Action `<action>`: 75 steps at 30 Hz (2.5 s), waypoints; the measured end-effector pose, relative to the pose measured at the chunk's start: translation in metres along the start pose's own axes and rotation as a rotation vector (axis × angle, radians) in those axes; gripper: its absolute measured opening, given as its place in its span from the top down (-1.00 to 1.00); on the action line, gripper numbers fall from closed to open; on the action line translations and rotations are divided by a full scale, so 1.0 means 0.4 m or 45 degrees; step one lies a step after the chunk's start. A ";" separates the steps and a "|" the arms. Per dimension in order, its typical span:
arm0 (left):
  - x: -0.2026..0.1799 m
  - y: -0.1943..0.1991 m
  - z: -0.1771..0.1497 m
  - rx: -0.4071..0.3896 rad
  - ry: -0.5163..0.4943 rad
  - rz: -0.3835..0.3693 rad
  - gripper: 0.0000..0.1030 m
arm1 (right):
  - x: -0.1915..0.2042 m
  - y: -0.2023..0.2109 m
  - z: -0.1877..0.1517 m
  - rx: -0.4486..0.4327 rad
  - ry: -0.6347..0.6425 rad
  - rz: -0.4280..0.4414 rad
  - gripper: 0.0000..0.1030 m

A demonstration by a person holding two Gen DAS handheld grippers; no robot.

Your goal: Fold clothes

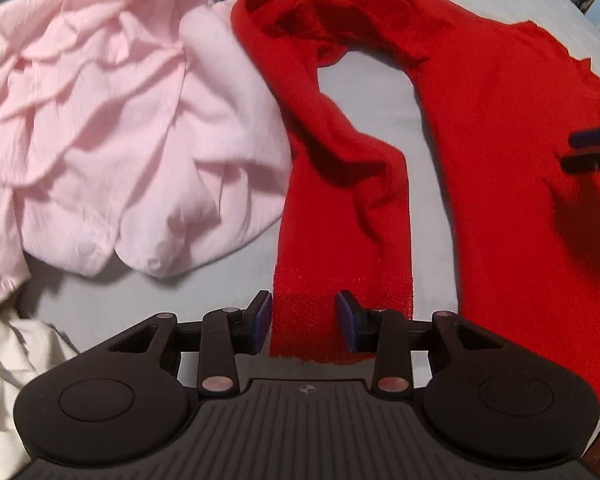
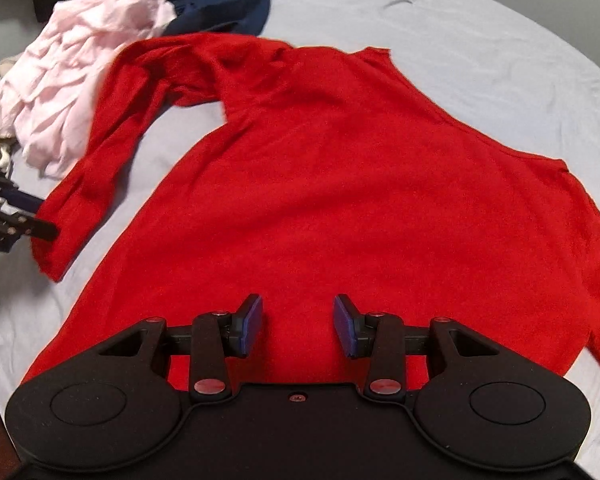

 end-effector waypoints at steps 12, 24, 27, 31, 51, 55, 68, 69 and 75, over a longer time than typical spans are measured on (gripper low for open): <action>0.027 -0.020 0.012 -0.083 0.178 -0.075 0.88 | 0.041 -0.012 -0.035 0.035 -0.055 0.014 0.25; 0.108 0.201 -0.008 -0.223 0.147 0.024 0.96 | 0.026 0.013 -0.071 0.059 -0.048 -0.001 0.25; 0.167 0.298 -0.002 -0.282 0.204 0.008 0.96 | 0.028 0.013 -0.073 0.058 -0.050 0.010 0.24; 0.234 0.402 -0.007 -0.330 0.264 -0.011 0.97 | 0.034 0.011 -0.077 0.059 -0.029 0.017 0.24; 0.285 0.330 -0.076 -0.208 0.227 -0.089 0.64 | 0.035 -0.016 -0.068 0.086 -0.023 0.016 0.23; 0.183 0.239 -0.084 -0.177 -0.183 0.205 0.59 | 0.025 -0.022 -0.071 0.099 -0.040 0.010 0.21; 0.125 0.103 -0.092 -0.202 -0.603 0.526 0.59 | 0.019 -0.050 -0.062 0.123 -0.040 0.035 0.15; 0.126 0.097 -0.089 -0.206 -0.608 0.544 0.59 | 0.019 -0.050 -0.062 0.124 -0.037 0.036 0.15; 0.128 0.097 -0.074 -0.222 -0.565 0.467 0.93 | 0.016 -0.056 -0.054 0.128 -0.035 0.053 0.13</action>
Point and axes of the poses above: each gripper's, at about its wrist camera, not at the fingertips, and y roughly against the way its jaws point, x to its left, z to its top, the point moved 7 cm from there along -y, roughly the way its jaws point, and after that the axes turned 9 degrees about x, right-handed, at the moved point
